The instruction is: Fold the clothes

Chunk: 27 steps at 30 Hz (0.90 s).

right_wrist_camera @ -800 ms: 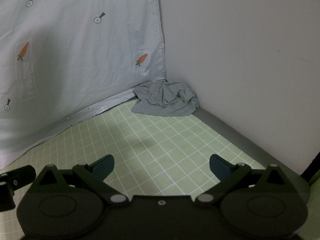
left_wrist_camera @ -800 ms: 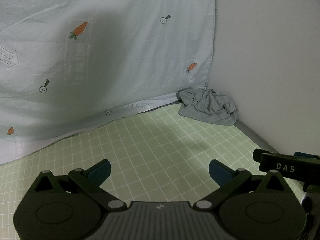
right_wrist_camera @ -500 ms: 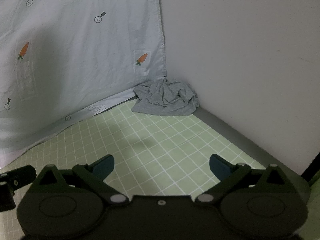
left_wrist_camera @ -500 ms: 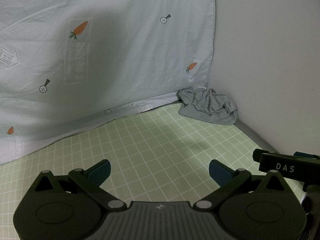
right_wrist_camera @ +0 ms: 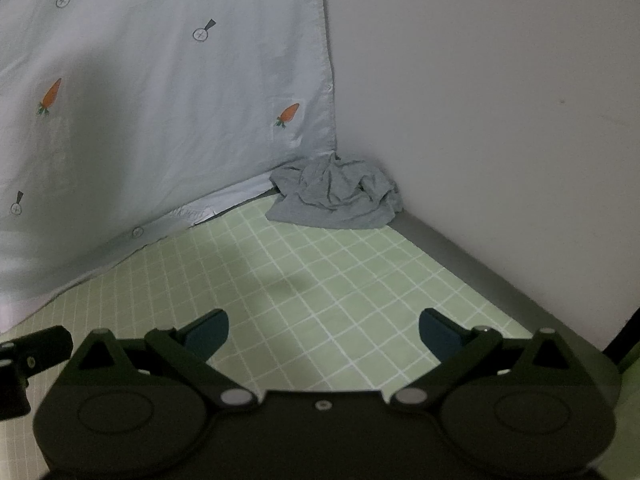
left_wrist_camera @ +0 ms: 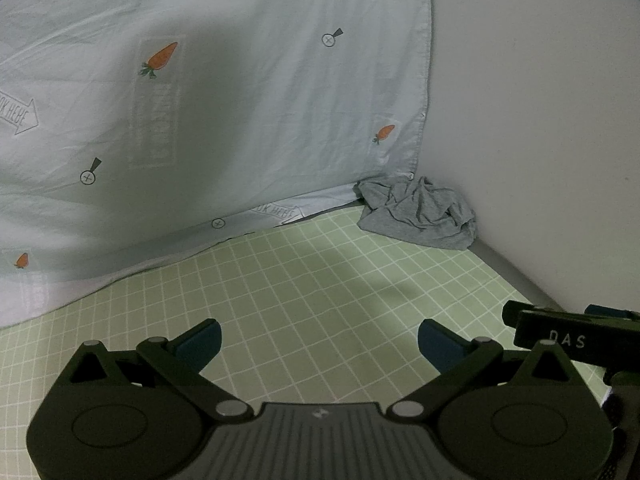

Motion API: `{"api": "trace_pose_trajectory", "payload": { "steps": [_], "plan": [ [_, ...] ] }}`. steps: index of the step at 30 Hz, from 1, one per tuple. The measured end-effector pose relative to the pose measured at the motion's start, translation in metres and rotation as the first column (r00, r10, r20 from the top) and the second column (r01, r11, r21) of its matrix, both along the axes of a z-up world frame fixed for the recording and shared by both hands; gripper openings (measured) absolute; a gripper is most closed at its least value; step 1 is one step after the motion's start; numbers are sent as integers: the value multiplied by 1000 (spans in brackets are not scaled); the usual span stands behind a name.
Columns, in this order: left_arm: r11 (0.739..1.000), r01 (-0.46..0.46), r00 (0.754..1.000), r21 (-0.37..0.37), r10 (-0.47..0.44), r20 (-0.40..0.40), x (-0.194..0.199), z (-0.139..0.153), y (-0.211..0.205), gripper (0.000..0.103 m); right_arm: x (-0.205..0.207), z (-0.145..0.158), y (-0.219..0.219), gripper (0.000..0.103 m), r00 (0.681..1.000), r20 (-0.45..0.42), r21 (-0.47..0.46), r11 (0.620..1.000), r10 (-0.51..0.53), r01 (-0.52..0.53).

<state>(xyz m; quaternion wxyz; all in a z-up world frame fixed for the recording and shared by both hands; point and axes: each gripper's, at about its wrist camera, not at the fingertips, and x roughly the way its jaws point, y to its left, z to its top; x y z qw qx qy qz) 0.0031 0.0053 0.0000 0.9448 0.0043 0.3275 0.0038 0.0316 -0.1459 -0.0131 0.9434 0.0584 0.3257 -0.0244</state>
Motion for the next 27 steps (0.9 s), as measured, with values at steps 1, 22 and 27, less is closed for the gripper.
{"api": "trace_pose_trajectory", "payload": {
  "steps": [1,22,27],
  "plan": [
    [1000,0,1000,-1,0,-1,0,0,1,103,0,0,1,103,1000,0,-1,1000,0,0],
    [1000,-4,1000,-4,4,-12,-1,-2,0,103,3,0,-3,103,1000,-16,-3,1000,14,-14],
    [1000,-3,1000,-5,3,-17,-1,-2,0,103,3,-1,-4,103,1000,-17,-2,1000,16,-16]
  ]
}}
